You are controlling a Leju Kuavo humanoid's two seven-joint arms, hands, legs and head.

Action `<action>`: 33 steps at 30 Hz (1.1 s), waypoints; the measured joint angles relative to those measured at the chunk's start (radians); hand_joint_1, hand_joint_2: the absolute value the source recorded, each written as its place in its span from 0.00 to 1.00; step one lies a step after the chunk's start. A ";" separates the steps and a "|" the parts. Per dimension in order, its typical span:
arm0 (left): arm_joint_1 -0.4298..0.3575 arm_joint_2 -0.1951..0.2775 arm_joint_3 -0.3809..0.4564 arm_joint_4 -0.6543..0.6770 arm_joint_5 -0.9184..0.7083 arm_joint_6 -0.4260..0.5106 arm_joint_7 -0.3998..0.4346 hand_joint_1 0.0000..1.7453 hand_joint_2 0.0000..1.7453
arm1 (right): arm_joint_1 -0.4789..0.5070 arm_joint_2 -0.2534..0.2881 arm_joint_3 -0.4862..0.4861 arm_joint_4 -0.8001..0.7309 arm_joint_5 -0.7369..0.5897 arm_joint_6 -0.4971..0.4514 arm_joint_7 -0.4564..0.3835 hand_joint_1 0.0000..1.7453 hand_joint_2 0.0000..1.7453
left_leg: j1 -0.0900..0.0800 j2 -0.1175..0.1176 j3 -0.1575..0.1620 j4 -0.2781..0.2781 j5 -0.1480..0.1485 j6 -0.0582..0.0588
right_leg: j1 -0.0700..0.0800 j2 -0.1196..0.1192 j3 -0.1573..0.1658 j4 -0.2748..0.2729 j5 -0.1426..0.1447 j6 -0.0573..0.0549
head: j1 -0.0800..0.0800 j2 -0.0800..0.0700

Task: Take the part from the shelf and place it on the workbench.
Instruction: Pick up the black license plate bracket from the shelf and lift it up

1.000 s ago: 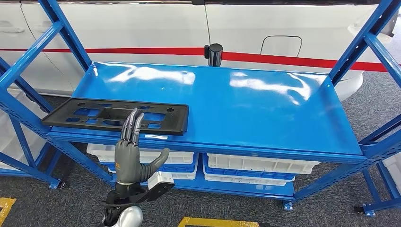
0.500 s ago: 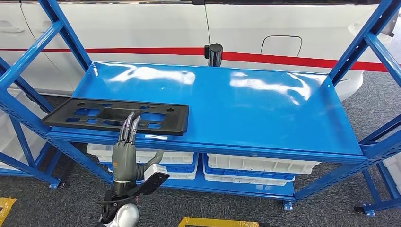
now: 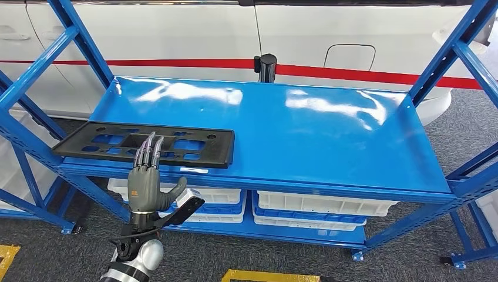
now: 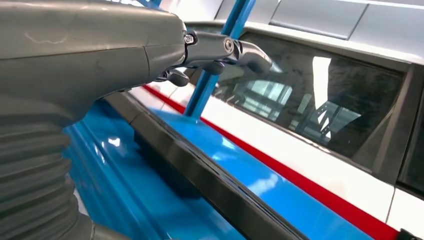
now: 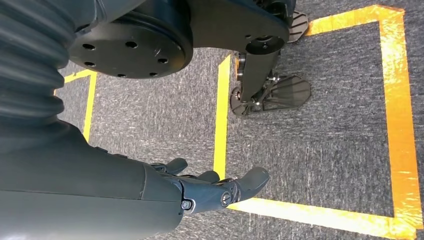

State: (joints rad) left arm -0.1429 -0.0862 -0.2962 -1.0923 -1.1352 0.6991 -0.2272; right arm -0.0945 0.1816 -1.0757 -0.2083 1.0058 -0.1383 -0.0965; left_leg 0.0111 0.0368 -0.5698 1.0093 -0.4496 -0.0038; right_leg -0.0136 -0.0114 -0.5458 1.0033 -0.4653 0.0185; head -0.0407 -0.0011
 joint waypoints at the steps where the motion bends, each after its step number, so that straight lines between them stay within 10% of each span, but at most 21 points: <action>1: -0.007 0.000 0.009 0.007 -0.025 0.000 0.004 0.00 1.00 | 0.000 0.000 0.000 0.000 0.003 0.001 0.000 0.00 1.00 | 0.000 0.000 0.000 0.000 0.000 0.000 | 0.000 0.000 0.000 0.000 0.000 0.000 | 0.000 0.000; 27: -0.328 -0.006 0.231 0.458 -0.081 0.002 -0.004 0.01 1.00 | -0.035 0.000 0.030 0.000 0.083 0.017 0.036 0.00 1.00 | 0.000 0.000 0.000 0.000 0.001 0.000 | 0.000 0.000 0.000 0.000 0.000 0.000 | 0.000 0.000; 31: -0.348 -0.006 0.245 0.490 -0.081 0.002 -0.006 1.00 1.00 | -0.036 0.000 0.033 0.000 0.084 0.017 0.037 0.00 1.00 | 0.000 0.000 0.001 0.000 0.001 0.000 | 0.000 0.000 0.001 0.000 0.000 0.000 | 0.000 0.000; 33: -0.352 -0.008 0.253 0.503 -0.077 0.002 -0.016 1.00 1.00 | -0.037 0.000 0.036 0.000 0.085 0.017 0.037 0.00 1.00 | 0.000 0.000 0.001 0.000 0.001 0.000 | 0.000 0.000 0.001 0.000 0.000 0.000 | 0.000 0.000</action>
State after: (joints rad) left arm -0.4948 -0.0937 -0.0427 -0.5892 -1.2121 0.7012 -0.2431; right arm -0.1315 0.1820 -1.0401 -0.2083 1.0908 -0.1213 -0.0591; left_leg 0.0112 0.0368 -0.5693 1.0094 -0.4484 -0.0042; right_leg -0.0136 -0.0113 -0.5452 1.0037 -0.4650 0.0185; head -0.0407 -0.0011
